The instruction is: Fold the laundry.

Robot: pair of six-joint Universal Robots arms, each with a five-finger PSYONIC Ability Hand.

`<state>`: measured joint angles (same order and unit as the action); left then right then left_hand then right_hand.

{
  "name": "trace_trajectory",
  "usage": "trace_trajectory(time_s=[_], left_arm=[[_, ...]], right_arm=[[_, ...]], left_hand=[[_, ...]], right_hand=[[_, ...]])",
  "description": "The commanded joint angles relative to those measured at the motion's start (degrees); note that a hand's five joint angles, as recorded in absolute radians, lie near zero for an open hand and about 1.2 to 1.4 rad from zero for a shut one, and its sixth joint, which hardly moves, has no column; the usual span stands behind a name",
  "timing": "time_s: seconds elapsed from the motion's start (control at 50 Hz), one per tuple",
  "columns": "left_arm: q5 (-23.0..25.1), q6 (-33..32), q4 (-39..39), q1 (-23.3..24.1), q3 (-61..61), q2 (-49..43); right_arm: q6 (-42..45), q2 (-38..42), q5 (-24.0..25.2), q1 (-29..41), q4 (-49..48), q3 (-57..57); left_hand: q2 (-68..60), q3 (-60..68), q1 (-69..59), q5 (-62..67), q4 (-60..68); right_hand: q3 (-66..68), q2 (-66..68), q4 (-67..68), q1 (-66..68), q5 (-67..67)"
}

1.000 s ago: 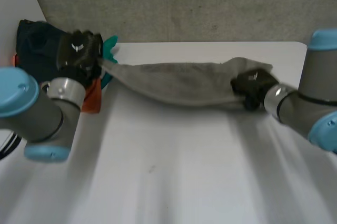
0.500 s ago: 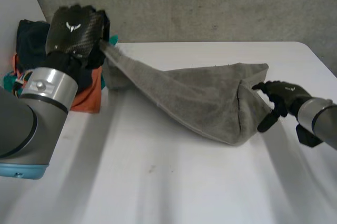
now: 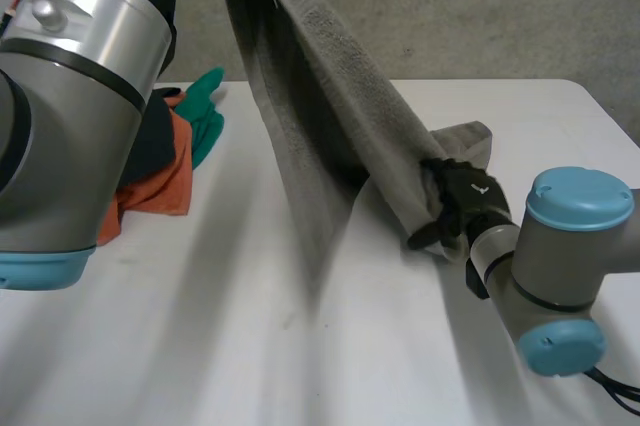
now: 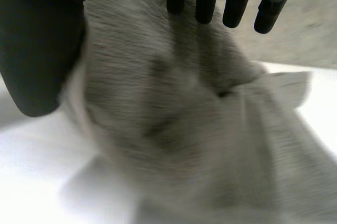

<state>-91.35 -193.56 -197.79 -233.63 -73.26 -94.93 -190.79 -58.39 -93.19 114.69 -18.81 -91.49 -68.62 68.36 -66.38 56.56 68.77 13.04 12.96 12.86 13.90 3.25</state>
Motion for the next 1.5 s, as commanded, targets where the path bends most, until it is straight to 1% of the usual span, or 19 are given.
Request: trace_trajectory(time_s=[0.02,0.04,0.06,0.12,0.14,0.22,0.36,0.46,0.52,0.64,0.72,0.76,0.78,0.8,0.88,0.96,1.08,1.3,1.5], left_arm=[[-0.58,0.03,0.38,0.02,0.14,3.17],[-0.67,0.03,0.73,-0.16,0.05,3.69],[-0.76,0.03,0.91,-0.16,0.05,3.78],[-1.81,0.03,1.87,-0.51,-0.04,4.83],[-1.90,0.03,2.05,-0.69,-0.04,5.19],[-2.17,-0.06,3.10,-3.05,-0.39,6.16],[-1.82,-0.15,8.89,-10.69,-0.56,6.25],[-1.11,-0.32,14.44,-15.09,-0.65,6.16],[-0.24,-0.68,18.39,-17.38,-1.27,5.46],[3.18,-0.59,20.86,-19.93,-6.43,2.05],[5.12,0.37,20.43,-18.10,-10.66,-2.44],[5.65,0.73,19.72,-16.08,-11.37,-4.55],[5.83,0.90,19.11,-14.68,-11.72,-5.96],[5.74,1.25,17.45,-11.79,-11.81,-8.75],[5.57,1.96,10.87,-6.16,-11.64,-13.78],[5.39,2.05,4.27,-3.51,-10.24,-16.68],[5.57,1.79,-1.11,1.68,-3.21,-23.45],[5.30,1.87,-1.38,8.36,13.40,-41.82],[5.22,3.01,-0.76,12.76,20.52,-51.67]], right_arm=[[6.30,4.33,-7.54,-2.35,-3.86,5.97],[6.57,4.51,-6.75,-3.23,-3.96,6.32],[6.83,4.51,-5.70,-4.63,-3.87,6.68],[7.36,3.98,1.58,-10.00,-3.78,6.24],[7.45,3.55,6.82,-12.27,-3.17,6.15],[9.37,1.36,17.21,-16.84,0.50,7.37],[19.83,-10.95,20.94,-25.99,19.83,16.60],[32.37,-19.38,25.84,-32.06,36.34,29.14],[38.45,-22.11,28.31,-32.68,43.55,35.04],[42.61,-21.69,31.13,-32.51,56.50,39.56],[42.78,-17.30,31.75,-32.33,58.10,35.17],[43.05,-15.28,31.31,-31.90,56.44,32.45],[42.96,-14.83,31.22,-31.28,55.73,31.74],[42.70,-14.57,31.14,-30.58,55.11,31.12],[42.17,-14.21,30.96,-28.12,51.77,27.43],[42.08,-15.18,31.05,-27.50,49.40,22.95],[41.99,-22.20,32.71,-24.96,48.43,17.94],[38.31,-37.48,35.62,-17.13,48.34,18.19],[31.71,-44.71,38.95,-16.95,48.16,21.88]], left_hand=[[-11.38,11.64,-13.62,13.44,11.23],[-11.38,11.64,-13.62,13.44,11.23],[-11.38,11.64,-13.62,13.44,11.23],[-11.38,11.64,-13.62,13.44,11.23],[-11.38,11.64,-13.62,13.44,11.23],[-11.38,11.64,-13.62,13.44,11.23],[-11.38,11.64,-13.62,13.44,11.23],[-11.38,11.64,-13.62,13.44,11.23],[-11.38,11.64,-13.62,13.44,11.23],[-11.38,11.64,-13.62,13.44,11.23],[-7.41,7.67,-9.65,9.47,7.25],[24.27,-24.01,22.03,-22.21,-24.43],[35.25,-34.99,33.01,-33.19,-35.40],[38.19,-37.93,35.95,-36.13,-38.34],[42.90,-42.65,40.66,-40.84,-43.06],[43.26,-43.01,41.02,-41.20,-43.42],[43.26,-43.01,41.02,-41.20,-43.42],[43.43,-43.17,41.19,-41.37,-43.59],[42.26,-42.01,40.02,-40.20,-42.42]], right_hand=[[45.09,45.17,45.27,44.23,44.87],[60.81,60.88,60.99,59.95,60.59],[66.90,66.97,67.08,66.04,66.68],[66.96,67.04,67.14,66.10,66.75],[66.96,67.04,67.14,66.10,66.75],[66.96,67.04,67.14,66.10,66.75],[66.96,67.04,67.14,66.10,66.75],[66.96,67.04,67.14,66.10,66.75],[66.96,67.04,67.14,66.10,66.75],[66.96,67.04,67.14,66.10,66.75],[66.96,67.04,67.14,66.10,66.75],[66.96,67.04,67.14,66.10,66.75],[66.96,67.04,67.14,66.10,66.75],[66.96,67.04,67.14,66.10,66.75],[66.96,67.04,67.14,66.10,66.75],[66.96,67.04,67.14,66.10,66.75],[66.96,67.04,67.14,66.10,66.75],[66.96,67.04,67.14,66.10,66.75],[66.96,67.04,67.14,66.10,66.75]])
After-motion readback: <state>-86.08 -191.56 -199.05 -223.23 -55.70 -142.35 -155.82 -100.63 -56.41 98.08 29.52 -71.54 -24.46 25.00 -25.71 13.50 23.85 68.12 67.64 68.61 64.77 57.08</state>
